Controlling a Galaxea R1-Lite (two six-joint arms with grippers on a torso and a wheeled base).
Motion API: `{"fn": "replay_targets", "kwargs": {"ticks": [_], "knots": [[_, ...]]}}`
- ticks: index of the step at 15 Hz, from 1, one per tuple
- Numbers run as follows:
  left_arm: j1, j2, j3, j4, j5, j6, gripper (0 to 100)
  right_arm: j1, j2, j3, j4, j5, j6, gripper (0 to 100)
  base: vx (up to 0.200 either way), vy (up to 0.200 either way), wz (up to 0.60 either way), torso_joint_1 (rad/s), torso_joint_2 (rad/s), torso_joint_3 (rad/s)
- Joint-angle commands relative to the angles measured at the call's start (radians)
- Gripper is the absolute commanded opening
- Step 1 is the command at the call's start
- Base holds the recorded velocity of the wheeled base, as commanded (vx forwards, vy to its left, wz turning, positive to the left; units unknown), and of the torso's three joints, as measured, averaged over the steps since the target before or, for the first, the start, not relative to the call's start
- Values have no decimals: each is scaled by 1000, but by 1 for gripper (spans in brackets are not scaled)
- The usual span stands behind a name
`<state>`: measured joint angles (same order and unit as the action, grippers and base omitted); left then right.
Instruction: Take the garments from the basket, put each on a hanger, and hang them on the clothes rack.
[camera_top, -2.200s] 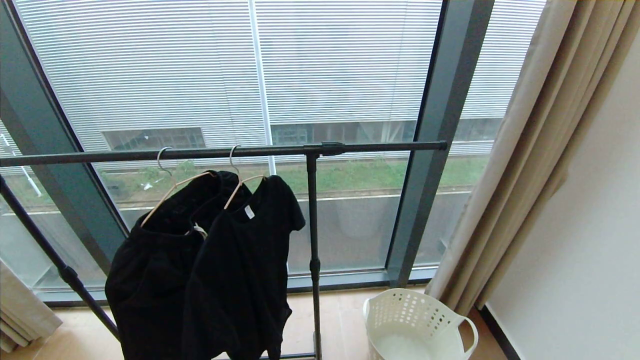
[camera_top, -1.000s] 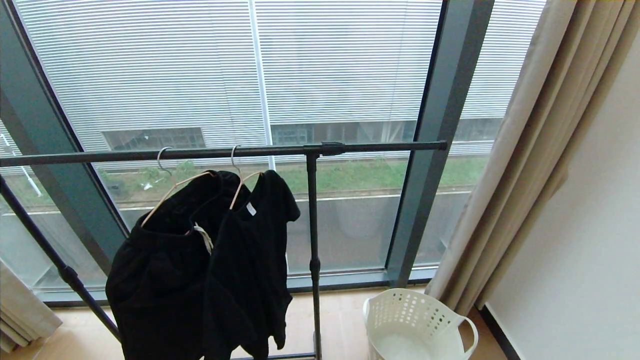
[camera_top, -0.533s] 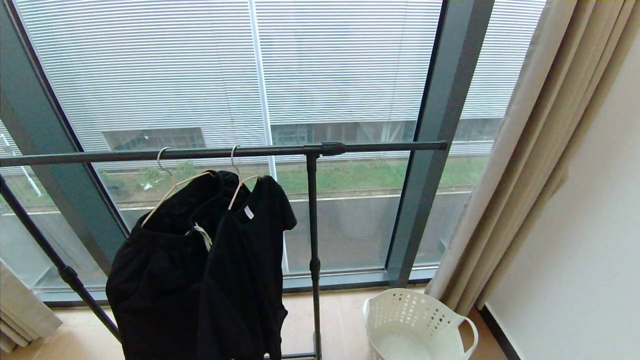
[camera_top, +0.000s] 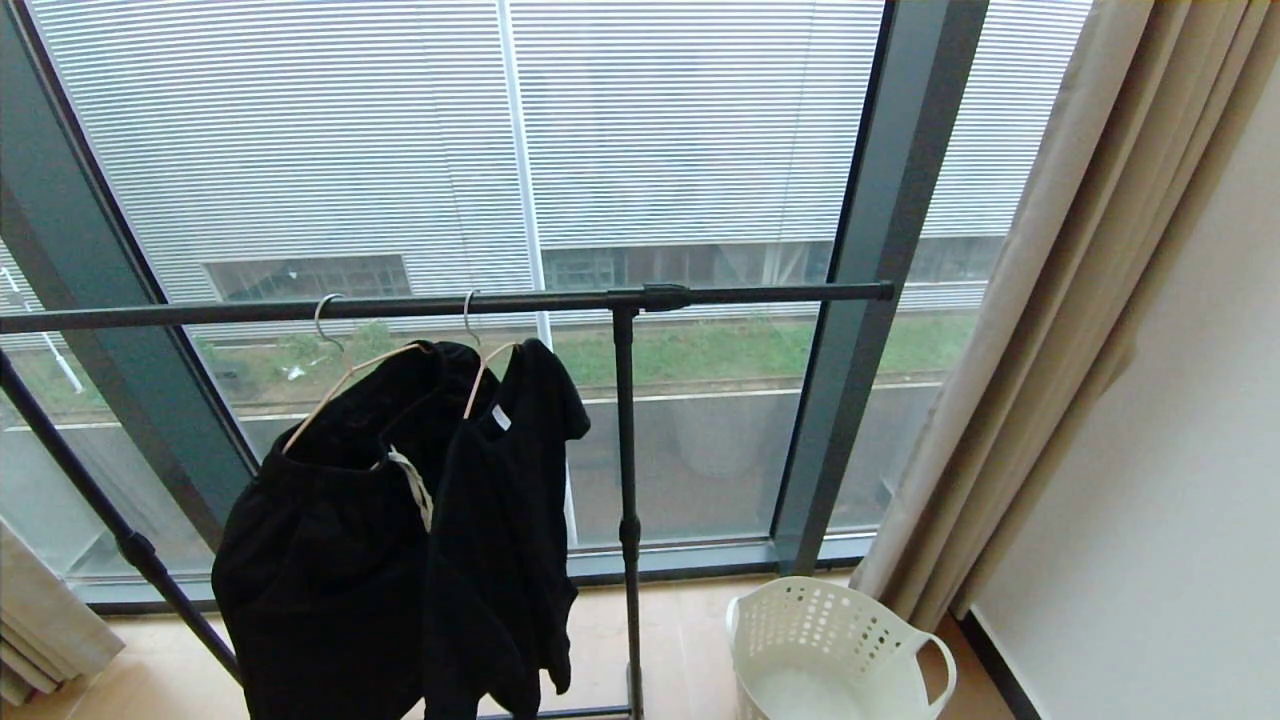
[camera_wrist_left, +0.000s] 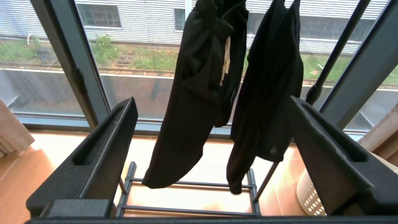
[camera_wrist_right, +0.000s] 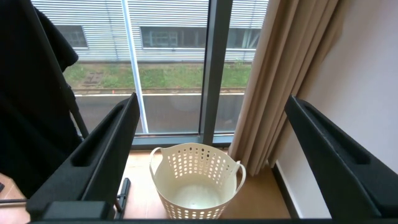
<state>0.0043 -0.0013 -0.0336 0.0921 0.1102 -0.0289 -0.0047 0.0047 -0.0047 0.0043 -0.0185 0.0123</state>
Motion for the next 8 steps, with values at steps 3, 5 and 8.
{"fn": "replay_targets", "kwargs": {"ticks": [3,5,8], "knots": [[0,1,0,0,0,0,100,0,1,0,0,-1,1,100,0,0,0,0,0,0],[0,1,0,0,0,0,100,0,1,0,0,-1,-2,100,0,0,0,0,0,0],[0,1,0,0,0,0,100,0,1,0,0,-1,0,100,0,0,0,0,0,0]]}}
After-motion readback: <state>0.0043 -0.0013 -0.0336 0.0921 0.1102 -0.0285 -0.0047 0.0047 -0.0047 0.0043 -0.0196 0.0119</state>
